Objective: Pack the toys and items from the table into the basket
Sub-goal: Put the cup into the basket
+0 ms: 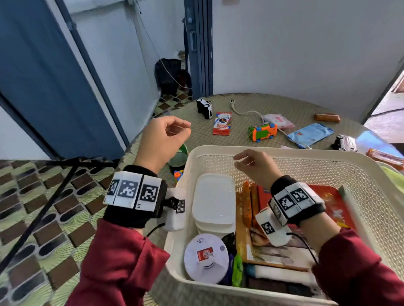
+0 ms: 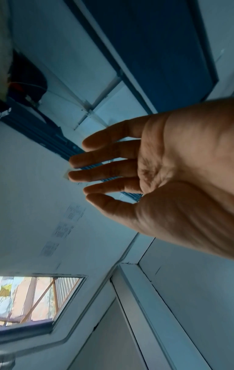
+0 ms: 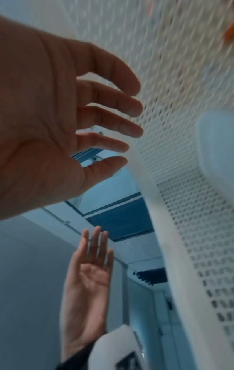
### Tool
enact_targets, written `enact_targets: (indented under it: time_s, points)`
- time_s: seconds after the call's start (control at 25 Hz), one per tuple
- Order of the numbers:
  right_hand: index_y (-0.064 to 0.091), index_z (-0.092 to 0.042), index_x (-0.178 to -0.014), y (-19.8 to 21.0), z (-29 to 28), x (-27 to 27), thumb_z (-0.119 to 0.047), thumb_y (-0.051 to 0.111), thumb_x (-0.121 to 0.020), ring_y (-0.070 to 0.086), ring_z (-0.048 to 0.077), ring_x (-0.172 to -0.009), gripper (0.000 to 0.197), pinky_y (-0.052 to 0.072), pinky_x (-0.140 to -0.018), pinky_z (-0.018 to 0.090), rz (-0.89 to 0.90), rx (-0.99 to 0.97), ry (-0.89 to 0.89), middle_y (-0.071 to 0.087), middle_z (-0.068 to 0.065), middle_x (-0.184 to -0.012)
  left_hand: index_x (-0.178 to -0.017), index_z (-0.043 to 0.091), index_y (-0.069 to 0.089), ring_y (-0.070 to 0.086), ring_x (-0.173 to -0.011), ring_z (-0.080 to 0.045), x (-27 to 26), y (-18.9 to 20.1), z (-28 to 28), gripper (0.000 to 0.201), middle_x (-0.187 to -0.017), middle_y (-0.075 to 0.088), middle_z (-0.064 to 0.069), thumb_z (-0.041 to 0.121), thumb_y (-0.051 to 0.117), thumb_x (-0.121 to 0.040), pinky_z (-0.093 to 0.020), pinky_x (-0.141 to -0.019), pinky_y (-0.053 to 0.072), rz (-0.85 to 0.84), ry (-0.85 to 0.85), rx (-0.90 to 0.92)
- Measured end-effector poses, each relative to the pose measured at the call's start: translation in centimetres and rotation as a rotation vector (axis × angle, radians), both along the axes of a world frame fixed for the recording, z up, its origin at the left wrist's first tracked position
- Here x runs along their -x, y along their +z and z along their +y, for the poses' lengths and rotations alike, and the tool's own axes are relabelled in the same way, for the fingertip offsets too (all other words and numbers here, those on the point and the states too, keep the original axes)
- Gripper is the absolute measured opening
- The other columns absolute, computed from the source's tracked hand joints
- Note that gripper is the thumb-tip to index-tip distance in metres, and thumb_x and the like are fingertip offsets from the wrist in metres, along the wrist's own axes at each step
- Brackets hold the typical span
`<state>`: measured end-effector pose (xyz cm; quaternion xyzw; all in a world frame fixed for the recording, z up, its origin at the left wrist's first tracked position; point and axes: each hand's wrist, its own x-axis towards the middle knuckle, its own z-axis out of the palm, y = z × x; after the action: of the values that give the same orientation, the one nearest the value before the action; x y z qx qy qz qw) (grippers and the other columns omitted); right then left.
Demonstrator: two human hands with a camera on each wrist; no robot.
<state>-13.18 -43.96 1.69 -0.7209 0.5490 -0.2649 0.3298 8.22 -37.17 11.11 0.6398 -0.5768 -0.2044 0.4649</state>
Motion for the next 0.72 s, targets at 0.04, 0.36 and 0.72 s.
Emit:
enact_targets:
  time_s: [0.04,0.36,0.72]
  points:
    - [0.067,-0.019,-0.096,0.9,0.2,-0.7,-0.021,0.063,-0.087,0.054,0.014,-0.069,0.01,0.041,-0.06,0.022,-0.05,-0.008,0.027,0.061,0.001,-0.077,-0.098,0.011,0.072,0.059,-0.073,0.001,-0.9,0.0,0.6,0.013,-0.088,0.07,0.001,0.01,0.065,-0.087,-0.002,-0.064,0.043,0.003,0.028,-0.004]
    - [0.065,-0.011,-0.1,8.4,2.1,-7.4,-0.011,0.055,-0.091,0.053,0.011,-0.063,0.013,0.042,-0.054,0.019,-0.301,-0.088,0.147,0.064,0.004,-0.079,-0.095,0.016,0.073,0.059,-0.066,0.004,-8.0,-2.0,3.3,0.011,-0.081,0.069,0.005,0.014,0.069,-0.085,-0.009,-0.062,0.042,0.03,0.123,-0.036]
    - [0.065,-0.009,-0.098,9.0,0.7,-18.6,-0.01,0.055,-0.089,0.051,0.015,-0.058,0.013,0.043,-0.05,0.022,-0.323,-0.142,0.017,0.064,0.008,-0.083,-0.096,0.017,0.072,0.063,-0.079,-0.009,-18.1,-3.7,0.7,0.011,-0.088,0.071,0.001,0.016,0.068,-0.085,-0.02,-0.075,0.048,0.052,0.013,-0.089]
